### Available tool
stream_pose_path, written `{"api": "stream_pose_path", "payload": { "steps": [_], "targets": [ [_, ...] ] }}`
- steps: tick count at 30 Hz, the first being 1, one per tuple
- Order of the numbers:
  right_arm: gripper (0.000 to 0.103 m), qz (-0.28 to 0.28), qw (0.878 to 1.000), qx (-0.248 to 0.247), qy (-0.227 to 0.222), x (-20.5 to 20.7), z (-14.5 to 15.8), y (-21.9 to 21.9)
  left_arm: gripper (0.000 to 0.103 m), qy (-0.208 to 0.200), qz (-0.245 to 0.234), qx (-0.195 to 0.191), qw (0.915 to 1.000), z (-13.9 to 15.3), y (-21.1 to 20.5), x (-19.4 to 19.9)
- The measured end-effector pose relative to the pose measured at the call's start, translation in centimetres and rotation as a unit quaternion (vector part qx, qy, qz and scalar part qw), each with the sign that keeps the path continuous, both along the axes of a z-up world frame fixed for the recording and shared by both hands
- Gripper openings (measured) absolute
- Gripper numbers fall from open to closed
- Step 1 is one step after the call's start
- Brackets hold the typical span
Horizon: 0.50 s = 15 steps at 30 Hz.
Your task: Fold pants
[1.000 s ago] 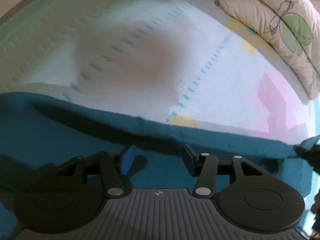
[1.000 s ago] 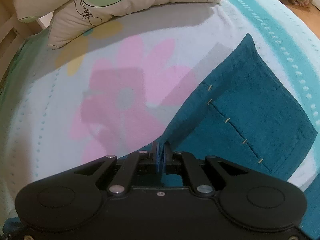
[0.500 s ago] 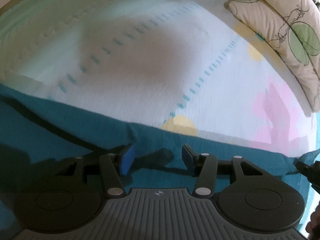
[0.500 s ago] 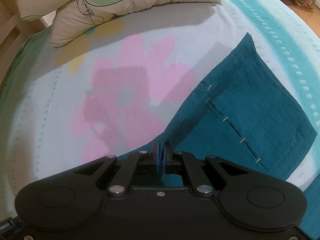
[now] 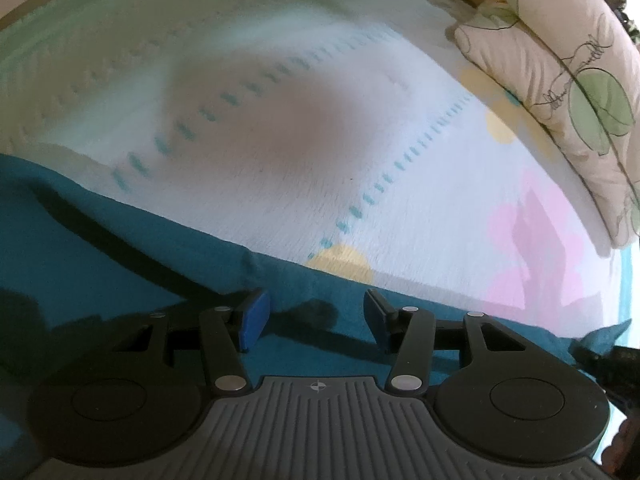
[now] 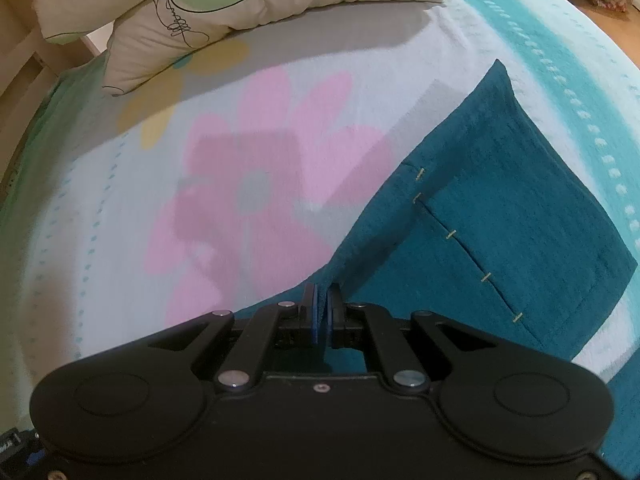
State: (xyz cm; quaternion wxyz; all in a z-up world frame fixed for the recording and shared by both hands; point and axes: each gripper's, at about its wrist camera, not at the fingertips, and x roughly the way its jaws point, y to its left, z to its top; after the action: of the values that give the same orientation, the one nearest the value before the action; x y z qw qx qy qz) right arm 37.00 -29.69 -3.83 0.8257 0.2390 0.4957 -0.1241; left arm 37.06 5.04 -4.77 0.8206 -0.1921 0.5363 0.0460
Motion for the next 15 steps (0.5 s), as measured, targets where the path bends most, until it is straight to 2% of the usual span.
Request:
{"api": "stream_pose_path", "payload": {
  "steps": [8,11,15],
  "targets": [
    [0.009,0.001,1.0,0.007,-0.001,0.1,-0.2,-0.3,0.051,0.015,0.011,-0.019,0.9997,-1.3,-0.1,-0.8],
    [0.009,0.0,1.0,0.012,-0.003,0.1,-0.1,-0.4,0.051,0.007,0.021,-0.03,0.9993,-1.3,-0.1,-1.7],
    [0.009,0.002,1.0,0.013,-0.002,0.0,0.1,-0.5,0.051,-0.001,0.017,-0.024,0.9996,-1.2,-0.7,-1.9]
  ]
}}
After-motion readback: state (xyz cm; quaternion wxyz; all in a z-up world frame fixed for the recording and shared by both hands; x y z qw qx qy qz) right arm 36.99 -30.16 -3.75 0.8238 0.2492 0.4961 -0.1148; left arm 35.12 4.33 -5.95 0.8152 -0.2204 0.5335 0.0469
